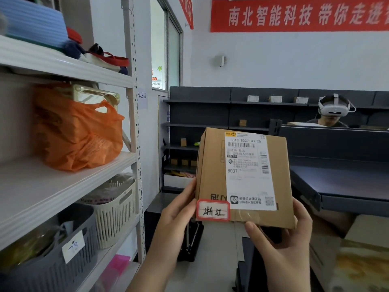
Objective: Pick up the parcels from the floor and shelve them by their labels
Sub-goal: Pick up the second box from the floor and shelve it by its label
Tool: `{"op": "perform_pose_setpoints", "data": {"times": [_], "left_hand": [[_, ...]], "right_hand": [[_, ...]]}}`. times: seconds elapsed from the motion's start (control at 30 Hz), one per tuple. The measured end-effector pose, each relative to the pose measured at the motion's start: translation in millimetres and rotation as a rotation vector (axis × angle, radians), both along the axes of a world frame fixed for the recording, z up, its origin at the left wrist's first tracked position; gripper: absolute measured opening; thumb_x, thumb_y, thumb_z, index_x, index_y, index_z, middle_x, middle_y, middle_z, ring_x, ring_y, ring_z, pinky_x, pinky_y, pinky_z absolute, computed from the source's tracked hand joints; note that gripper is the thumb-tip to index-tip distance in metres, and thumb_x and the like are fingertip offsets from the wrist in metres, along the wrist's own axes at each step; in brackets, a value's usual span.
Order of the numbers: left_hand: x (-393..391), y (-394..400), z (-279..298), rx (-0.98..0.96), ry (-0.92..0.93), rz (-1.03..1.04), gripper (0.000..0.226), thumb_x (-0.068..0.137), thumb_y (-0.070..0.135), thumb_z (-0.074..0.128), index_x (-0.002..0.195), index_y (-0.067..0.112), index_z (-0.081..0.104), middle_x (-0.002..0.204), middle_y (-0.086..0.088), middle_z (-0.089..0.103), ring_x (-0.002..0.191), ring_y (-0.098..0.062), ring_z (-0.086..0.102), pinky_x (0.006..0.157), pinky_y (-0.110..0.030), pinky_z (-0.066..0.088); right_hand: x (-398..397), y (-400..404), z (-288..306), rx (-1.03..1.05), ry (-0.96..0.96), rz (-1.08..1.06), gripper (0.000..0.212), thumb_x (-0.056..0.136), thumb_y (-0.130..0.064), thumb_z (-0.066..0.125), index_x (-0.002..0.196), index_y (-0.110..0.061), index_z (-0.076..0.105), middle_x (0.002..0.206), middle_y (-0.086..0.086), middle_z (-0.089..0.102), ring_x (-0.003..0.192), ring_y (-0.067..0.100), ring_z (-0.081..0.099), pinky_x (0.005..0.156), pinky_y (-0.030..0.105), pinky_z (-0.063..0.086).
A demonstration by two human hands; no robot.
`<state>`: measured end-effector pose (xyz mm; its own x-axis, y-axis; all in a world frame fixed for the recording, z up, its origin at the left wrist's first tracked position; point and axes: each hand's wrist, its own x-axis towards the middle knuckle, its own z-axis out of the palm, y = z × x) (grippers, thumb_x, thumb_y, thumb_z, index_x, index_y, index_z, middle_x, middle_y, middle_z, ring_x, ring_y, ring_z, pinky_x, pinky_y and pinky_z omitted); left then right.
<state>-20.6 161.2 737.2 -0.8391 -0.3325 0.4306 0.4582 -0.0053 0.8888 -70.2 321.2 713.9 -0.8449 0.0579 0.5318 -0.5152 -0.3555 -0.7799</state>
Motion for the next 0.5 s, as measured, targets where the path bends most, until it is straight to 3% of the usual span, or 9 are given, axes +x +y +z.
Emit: {"op": "perform_pose_setpoints", "data": {"times": [0.1, 0.17, 0.27, 0.37, 0.5], "left_hand": [[2, 2, 0, -0.008, 0.005, 0.0, 0.045, 0.079, 0.035, 0.058, 0.123, 0.038, 0.051, 0.126, 0.015, 0.062, 0.119, -0.001, 0.054, 0.101, -0.026, 0.044], [2, 4, -2, -0.027, 0.0, -0.013, 0.045, 0.078, 0.036, 0.048, 0.123, 0.04, 0.049, 0.12, 0.02, 0.064, 0.114, 0.002, 0.057, 0.094, -0.02, 0.048], [4, 11, -2, -0.02, -0.005, -0.038, 0.041, 0.076, 0.028, 0.051, 0.113, 0.045, 0.051, 0.109, 0.028, 0.067, 0.106, 0.006, 0.06, 0.079, -0.009, 0.048], [4, 18, -3, 0.003, -0.01, -0.06, 0.043, 0.077, 0.025, 0.064, 0.114, 0.044, 0.052, 0.112, 0.025, 0.067, 0.106, 0.005, 0.06, 0.082, -0.009, 0.048], [3, 29, -3, 0.029, -0.022, -0.11, 0.055, 0.069, 0.035, 0.054, 0.123, 0.04, 0.048, 0.109, 0.03, 0.066, 0.105, 0.009, 0.059, 0.086, -0.009, 0.047]], "right_hand": [[4, 1, -2, 0.022, -0.004, -0.012, 0.079, 0.046, -0.013, 0.074, 0.11, -0.049, 0.044, 0.127, 0.0, 0.055, 0.116, 0.012, 0.056, 0.085, 0.027, 0.053], [7, 4, -3, 0.04, -0.007, -0.03, 0.079, 0.046, -0.015, 0.075, 0.109, -0.052, 0.044, 0.127, -0.002, 0.056, 0.116, 0.011, 0.055, 0.086, 0.032, 0.053], [12, 11, -2, 0.067, -0.02, -0.059, 0.079, 0.045, -0.017, 0.075, 0.109, -0.052, 0.044, 0.124, -0.005, 0.057, 0.115, 0.009, 0.056, 0.087, 0.03, 0.052], [17, 20, -1, 0.08, -0.033, -0.084, 0.078, 0.045, -0.017, 0.074, 0.109, -0.05, 0.045, 0.119, -0.008, 0.059, 0.109, 0.004, 0.058, 0.087, 0.027, 0.052], [27, 36, -2, 0.128, -0.039, -0.154, 0.076, 0.044, -0.024, 0.075, 0.109, -0.052, 0.046, 0.115, -0.011, 0.06, 0.111, 0.006, 0.057, 0.086, 0.027, 0.053]]}}
